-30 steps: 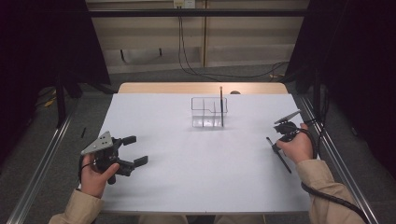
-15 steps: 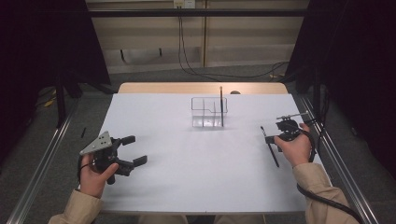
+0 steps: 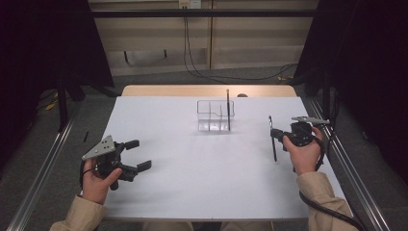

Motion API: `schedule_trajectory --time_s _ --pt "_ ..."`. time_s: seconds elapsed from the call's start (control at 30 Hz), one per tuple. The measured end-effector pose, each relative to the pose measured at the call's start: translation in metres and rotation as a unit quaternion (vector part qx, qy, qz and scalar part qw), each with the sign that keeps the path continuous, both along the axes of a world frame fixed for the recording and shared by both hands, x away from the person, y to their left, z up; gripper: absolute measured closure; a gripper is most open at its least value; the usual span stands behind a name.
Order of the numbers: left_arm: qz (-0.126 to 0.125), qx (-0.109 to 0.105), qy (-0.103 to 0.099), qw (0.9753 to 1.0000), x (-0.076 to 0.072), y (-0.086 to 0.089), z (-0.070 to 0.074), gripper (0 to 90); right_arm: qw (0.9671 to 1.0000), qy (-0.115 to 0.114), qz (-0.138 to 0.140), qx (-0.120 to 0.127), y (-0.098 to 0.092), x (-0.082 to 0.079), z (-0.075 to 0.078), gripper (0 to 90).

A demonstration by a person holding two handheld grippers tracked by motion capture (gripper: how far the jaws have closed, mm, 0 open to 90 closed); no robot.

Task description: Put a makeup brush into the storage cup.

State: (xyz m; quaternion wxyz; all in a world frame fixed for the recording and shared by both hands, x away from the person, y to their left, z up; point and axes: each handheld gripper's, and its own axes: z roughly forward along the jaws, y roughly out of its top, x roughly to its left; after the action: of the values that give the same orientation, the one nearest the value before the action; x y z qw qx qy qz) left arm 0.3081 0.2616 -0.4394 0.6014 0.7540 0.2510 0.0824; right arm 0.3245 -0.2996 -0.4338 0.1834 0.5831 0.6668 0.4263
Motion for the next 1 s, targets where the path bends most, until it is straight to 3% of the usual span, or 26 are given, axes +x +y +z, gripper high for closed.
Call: schedule_trajectory --time_s 0.27,0.47,1.0 --pt "0.000 -0.001 0.001 1.0000 0.000 0.000 0.000 0.9 0.9982 -0.056 -0.004 0.017 0.005 -0.003 0.003 84.4" --pt "0.000 0.000 0.001 1.0000 0.000 0.000 0.000 0.9 0.9956 -0.092 0.001 0.017 0.013 -0.002 0.008 84.4" --pt "0.001 -0.002 0.001 1.0000 0.000 0.001 -0.001 0.9 0.9880 -0.153 0.008 0.022 0.032 0.003 0.017 84.4"
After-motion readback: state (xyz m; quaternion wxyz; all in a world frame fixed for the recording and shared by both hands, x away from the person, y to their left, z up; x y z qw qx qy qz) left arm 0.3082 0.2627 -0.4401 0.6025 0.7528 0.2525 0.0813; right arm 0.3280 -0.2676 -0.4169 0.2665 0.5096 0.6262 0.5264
